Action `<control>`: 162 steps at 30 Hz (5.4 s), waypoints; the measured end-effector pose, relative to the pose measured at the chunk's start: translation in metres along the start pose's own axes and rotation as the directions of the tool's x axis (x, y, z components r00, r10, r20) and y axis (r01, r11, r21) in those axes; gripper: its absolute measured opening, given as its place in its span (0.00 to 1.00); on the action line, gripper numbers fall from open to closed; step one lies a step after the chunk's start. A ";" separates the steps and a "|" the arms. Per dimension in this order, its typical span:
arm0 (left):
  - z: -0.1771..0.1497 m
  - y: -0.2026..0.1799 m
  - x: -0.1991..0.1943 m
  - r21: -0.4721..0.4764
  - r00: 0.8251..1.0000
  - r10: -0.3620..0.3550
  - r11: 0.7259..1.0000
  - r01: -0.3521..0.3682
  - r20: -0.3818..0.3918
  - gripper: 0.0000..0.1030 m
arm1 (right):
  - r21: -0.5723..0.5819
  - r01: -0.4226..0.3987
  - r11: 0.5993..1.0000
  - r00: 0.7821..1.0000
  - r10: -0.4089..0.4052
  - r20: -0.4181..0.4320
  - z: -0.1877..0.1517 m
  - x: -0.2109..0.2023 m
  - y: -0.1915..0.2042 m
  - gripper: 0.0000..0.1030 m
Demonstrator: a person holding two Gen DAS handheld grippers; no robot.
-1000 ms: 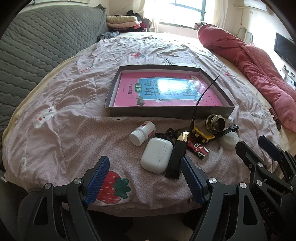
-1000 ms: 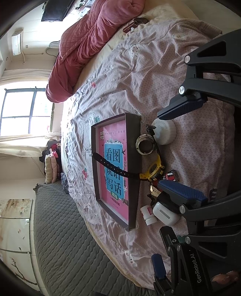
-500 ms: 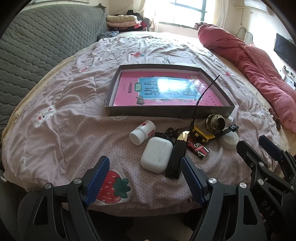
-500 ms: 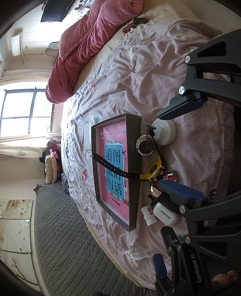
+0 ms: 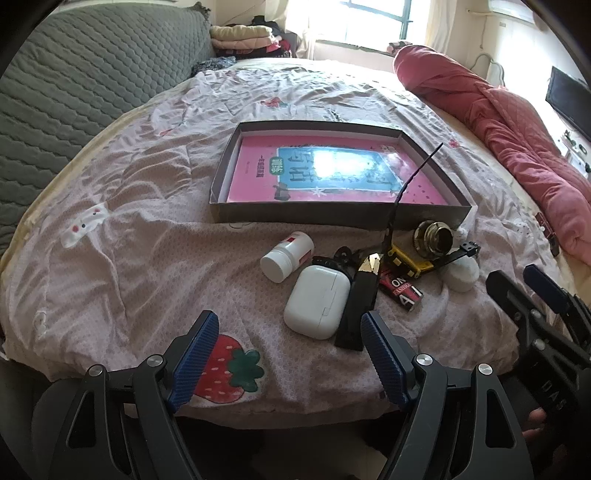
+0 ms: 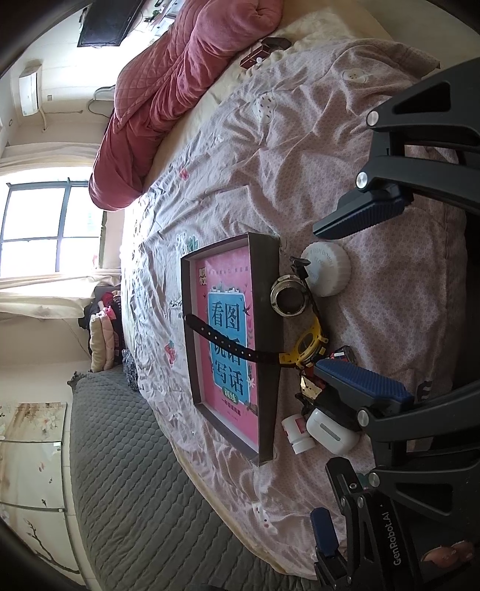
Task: Organize rigid objects
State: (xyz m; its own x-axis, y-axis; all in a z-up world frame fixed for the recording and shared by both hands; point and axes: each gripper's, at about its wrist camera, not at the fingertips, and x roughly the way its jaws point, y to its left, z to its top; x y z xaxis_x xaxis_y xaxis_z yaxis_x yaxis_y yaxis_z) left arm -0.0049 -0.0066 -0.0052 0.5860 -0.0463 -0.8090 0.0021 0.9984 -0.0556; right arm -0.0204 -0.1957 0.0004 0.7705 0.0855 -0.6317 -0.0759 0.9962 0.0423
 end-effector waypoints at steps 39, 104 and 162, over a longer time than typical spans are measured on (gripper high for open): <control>0.009 0.004 0.073 0.016 0.991 -0.061 0.998 0.063 -0.115 0.78 | 0.092 0.005 0.996 0.987 0.010 -0.160 -0.005 0.052 -0.031 0.65; 0.007 0.024 0.048 -0.054 0.974 -0.211 0.977 0.207 -0.083 0.46 | 0.093 -0.014 0.996 0.999 0.017 -0.036 0.006 0.041 -0.048 0.49; 0.085 0.028 0.048 -0.048 0.989 -0.118 0.991 0.123 0.093 0.47 | 0.018 -0.070 0.997 0.986 0.067 0.151 0.055 0.069 -0.026 0.49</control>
State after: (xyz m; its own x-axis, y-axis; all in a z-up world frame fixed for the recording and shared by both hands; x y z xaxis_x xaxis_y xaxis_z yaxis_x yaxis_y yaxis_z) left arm 0.0918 0.0214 0.0039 0.6541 -0.1606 -0.7391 0.0348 0.9825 -0.1828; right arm 0.0700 -0.2150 -0.0018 0.8502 0.1530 -0.5037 -0.1182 0.9879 0.1005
